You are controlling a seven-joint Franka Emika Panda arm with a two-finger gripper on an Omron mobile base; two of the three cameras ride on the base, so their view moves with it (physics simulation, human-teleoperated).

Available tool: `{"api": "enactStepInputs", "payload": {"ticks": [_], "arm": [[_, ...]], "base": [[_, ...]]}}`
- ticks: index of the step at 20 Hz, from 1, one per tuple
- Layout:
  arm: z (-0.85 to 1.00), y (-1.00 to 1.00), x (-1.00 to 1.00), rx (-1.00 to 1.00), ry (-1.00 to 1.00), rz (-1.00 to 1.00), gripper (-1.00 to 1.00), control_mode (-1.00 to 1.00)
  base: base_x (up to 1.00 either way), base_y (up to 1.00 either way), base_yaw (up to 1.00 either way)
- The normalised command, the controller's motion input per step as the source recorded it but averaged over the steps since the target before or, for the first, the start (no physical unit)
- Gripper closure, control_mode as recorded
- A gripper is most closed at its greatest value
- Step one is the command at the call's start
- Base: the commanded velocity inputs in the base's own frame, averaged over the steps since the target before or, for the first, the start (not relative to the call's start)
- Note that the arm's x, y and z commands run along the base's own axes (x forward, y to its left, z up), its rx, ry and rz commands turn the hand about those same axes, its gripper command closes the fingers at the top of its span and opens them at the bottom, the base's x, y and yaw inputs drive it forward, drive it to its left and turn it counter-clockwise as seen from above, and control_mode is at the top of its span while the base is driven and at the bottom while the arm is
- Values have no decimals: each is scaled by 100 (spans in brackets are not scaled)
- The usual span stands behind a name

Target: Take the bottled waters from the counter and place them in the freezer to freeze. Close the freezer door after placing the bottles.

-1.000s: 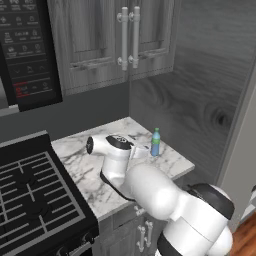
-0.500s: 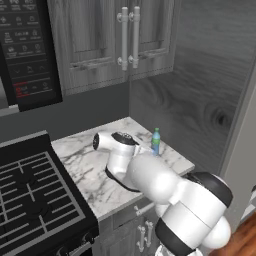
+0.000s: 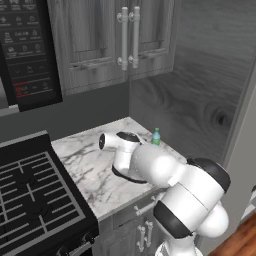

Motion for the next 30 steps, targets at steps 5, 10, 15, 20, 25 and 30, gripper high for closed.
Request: {"api": "enactStepInputs", "payload": {"ticks": [5, 10, 15, 20, 25, 30], "arm": [[-1, -10, 25, 0, 0, 0, -100, -100], [0, -4, 12, 0, 0, 0, -100, -100], [-1, -3, 5, 0, 0, 0, -100, -100], [-5, -10, 0, 0, 0, 5, -100, -100], [-1, -13, 0, 0, 0, 13, -100, -100], [0, -11, 0, 0, 0, 10, -100, -100]], "base": [[0, 0, 0], [0, 0, 0], [0, 0, 0], [0, 0, 0], [0, 0, 0], [0, 0, 0]]}}
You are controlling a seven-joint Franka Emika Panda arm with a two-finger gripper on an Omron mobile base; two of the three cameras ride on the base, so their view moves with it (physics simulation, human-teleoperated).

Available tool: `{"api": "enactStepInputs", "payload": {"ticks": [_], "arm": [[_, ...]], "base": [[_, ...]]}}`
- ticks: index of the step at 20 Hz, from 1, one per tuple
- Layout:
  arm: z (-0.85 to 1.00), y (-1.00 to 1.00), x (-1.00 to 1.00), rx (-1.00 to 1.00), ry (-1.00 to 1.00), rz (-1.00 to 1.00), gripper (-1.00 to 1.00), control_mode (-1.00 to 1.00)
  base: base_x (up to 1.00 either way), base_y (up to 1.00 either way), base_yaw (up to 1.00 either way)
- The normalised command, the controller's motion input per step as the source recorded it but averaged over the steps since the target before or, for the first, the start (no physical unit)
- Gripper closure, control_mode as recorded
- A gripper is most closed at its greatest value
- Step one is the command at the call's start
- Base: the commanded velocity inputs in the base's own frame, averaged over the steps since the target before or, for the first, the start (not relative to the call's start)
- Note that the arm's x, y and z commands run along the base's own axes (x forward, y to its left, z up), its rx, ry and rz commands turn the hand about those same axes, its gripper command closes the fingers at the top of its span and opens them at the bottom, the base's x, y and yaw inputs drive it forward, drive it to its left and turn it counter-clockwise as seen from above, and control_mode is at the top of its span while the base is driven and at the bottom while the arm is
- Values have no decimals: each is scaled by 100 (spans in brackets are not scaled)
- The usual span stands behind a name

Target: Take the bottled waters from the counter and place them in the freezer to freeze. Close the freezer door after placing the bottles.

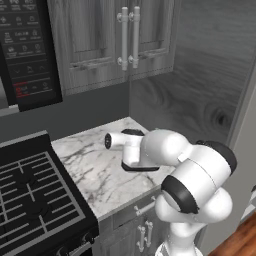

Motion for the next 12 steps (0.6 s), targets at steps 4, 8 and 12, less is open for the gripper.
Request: {"api": "enactStepInputs", "payload": {"ticks": [4, 8, 12], "arm": [[0, -1, 0, 0, 0, 2, -100, -100], [0, -2, 0, 0, 0, 0, -100, -100], [0, 0, 7, 0, 0, 0, -100, -100]], "base": [[0, 0, 0], [0, 0, 0], [0, 0, 0]]}}
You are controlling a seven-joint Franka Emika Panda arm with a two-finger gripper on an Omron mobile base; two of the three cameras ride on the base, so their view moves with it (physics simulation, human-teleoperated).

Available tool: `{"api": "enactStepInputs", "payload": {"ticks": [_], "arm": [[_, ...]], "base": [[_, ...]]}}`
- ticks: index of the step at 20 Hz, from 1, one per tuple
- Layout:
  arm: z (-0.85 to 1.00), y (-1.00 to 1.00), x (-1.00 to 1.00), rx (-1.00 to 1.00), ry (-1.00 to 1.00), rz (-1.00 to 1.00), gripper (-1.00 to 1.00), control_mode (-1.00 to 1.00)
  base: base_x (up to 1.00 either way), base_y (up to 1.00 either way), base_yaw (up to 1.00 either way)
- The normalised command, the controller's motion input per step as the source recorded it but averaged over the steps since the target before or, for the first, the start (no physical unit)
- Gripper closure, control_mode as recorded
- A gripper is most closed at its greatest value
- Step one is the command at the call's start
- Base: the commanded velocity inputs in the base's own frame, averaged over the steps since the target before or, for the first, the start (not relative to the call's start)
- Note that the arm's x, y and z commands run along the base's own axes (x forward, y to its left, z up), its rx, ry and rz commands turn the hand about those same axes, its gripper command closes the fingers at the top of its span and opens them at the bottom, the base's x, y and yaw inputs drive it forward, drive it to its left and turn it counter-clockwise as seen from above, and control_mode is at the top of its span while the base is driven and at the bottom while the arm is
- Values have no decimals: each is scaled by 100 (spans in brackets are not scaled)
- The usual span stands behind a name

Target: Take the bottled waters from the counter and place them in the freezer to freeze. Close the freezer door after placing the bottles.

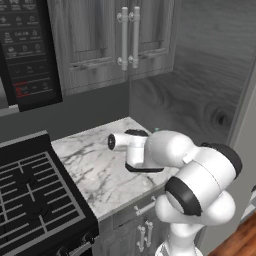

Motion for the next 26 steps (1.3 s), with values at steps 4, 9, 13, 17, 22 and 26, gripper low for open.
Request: {"api": "enactStepInputs", "payload": {"ticks": [4, 9, 13, 17, 22, 26], "arm": [[0, 0, 15, 0, 0, 0, -100, -100], [0, 0, 12, 0, 0, 0, -100, -100], [-1, 0, 11, 0, 0, 0, -100, -100], [-4, 0, 11, 0, 0, 0, -100, -100], [-3, -4, 12, 0, 0, 0, -100, -100], [-4, -4, 4, 0, 0, 0, -100, -100]], "base": [[0, 0, 0], [0, 0, 0], [0, 0, 0], [0, 0, 0], [0, 0, 0], [0, 0, 0]]}}
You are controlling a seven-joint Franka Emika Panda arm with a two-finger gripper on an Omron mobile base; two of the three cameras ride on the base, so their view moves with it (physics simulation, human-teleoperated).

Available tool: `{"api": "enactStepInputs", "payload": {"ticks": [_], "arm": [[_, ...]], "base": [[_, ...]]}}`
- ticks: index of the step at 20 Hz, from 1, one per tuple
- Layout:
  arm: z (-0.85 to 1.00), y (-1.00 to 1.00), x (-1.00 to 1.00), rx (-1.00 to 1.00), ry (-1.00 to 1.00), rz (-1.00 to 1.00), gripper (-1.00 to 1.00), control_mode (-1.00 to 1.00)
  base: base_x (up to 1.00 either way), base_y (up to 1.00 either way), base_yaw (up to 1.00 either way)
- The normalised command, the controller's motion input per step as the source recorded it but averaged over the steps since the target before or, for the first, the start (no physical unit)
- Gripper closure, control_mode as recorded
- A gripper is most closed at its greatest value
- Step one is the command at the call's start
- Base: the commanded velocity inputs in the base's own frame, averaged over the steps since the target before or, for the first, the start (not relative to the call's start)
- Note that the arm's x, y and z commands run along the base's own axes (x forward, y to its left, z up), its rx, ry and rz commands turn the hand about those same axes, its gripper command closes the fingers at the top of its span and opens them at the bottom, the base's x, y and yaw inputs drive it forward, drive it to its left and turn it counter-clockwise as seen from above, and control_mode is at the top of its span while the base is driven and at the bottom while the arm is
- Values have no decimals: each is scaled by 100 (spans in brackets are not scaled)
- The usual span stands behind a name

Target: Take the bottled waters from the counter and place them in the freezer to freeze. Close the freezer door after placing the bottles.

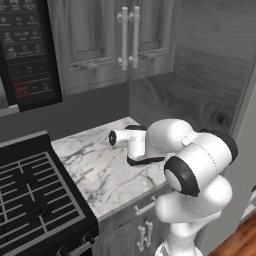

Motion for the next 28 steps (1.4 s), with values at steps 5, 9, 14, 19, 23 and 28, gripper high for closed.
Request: {"api": "enactStepInputs", "payload": {"ticks": [5, 9, 14, 19, 23, 28], "arm": [[-9, -4, 0, 0, 0, 0, -100, -100], [-20, -6, 0, 0, 0, 0, -100, -100], [-13, -5, 0, 0, 0, 0, -100, -100], [-1, -2, 2, 0, 0, 0, -100, -100], [-2, -6, 2, 0, 0, 0, -100, -100], [-5, -10, 9, 0, 0, 0, -100, -100]], "base": [[0, 0, 0], [0, 0, 0], [0, 0, 0], [0, 0, 0], [0, 0, 0], [0, 0, 0]]}}
